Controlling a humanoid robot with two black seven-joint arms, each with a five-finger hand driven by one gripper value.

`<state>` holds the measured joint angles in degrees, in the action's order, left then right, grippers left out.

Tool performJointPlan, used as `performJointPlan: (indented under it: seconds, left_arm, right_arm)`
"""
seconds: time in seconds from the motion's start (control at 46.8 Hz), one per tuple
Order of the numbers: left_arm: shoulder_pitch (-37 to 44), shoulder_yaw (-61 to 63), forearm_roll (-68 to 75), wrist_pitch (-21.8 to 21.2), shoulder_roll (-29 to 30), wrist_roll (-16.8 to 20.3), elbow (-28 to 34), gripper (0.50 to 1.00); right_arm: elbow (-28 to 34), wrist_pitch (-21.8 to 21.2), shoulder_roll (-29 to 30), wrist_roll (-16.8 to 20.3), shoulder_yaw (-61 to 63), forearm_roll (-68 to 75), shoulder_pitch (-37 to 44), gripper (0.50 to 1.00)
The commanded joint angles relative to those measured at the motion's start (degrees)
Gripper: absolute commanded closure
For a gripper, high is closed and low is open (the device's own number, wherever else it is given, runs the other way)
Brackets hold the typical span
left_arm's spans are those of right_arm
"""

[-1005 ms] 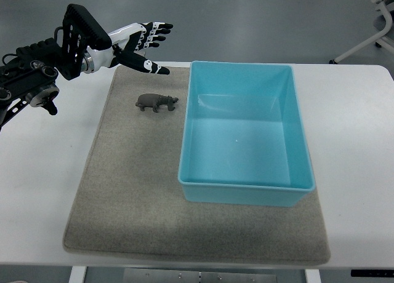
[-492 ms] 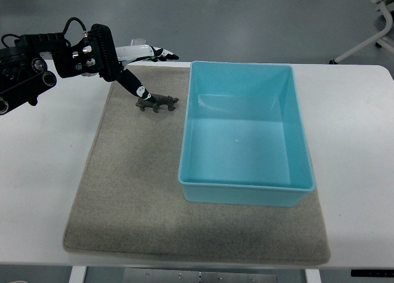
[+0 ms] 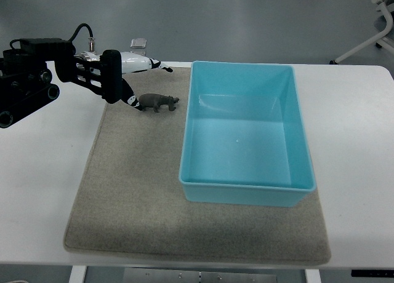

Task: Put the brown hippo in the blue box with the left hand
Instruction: 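Lower the left hand onto the brown hippo and close fingers around it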

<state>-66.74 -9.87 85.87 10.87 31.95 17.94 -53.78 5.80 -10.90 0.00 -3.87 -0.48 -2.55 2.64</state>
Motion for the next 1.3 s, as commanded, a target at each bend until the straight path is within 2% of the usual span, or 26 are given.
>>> performJointPlan:
  seconds: [0.0,0.535,0.812,0.855,0.984,1.133,1.283]
  left_arm:
    - [-0.1,0.8,0.4,-0.3,-0.3,-0.1,1.0,0.506]
    - [1.6,2.1,-0.7,0.3,-3.6,0.1,4.0,0.506]
    - [2.0,2.1,-0.7,0.4,-4.0,0.1,4.5,0.529]
    - [2.1,2.1,-0.7,0.4,-4.1,0.1,4.5,0.544]
    - [2.0,2.2,-0.7,0.6,-4.1,0.1,4.4,0.638]
    - [2.1,2.2,-0.6,0.6,-4.1,0.1,4.4,0.645]
    - [2.1,2.2,-0.7,0.6,-4.1,0.1,4.5,0.709]
  right_arm:
    - [0.0,0.0,0.0,0.0,0.0,0.0,0.1,0.564]
    - [0.0,0.0,0.0,0.0,0.0,0.0,0.0,0.564]
    - [0.0,0.0,0.0,0.0,0.0,0.0,0.0,0.564]
    - [0.0,0.0,0.0,0.0,0.0,0.0,0.1,0.564]
    - [0.0,0.0,0.0,0.0,0.0,0.0,0.0,0.564]
    - [0.0,0.0,0.0,0.0,0.0,0.0,0.0,0.564]
    - [0.0,0.0,0.0,0.0,0.0,0.0,0.0,0.564]
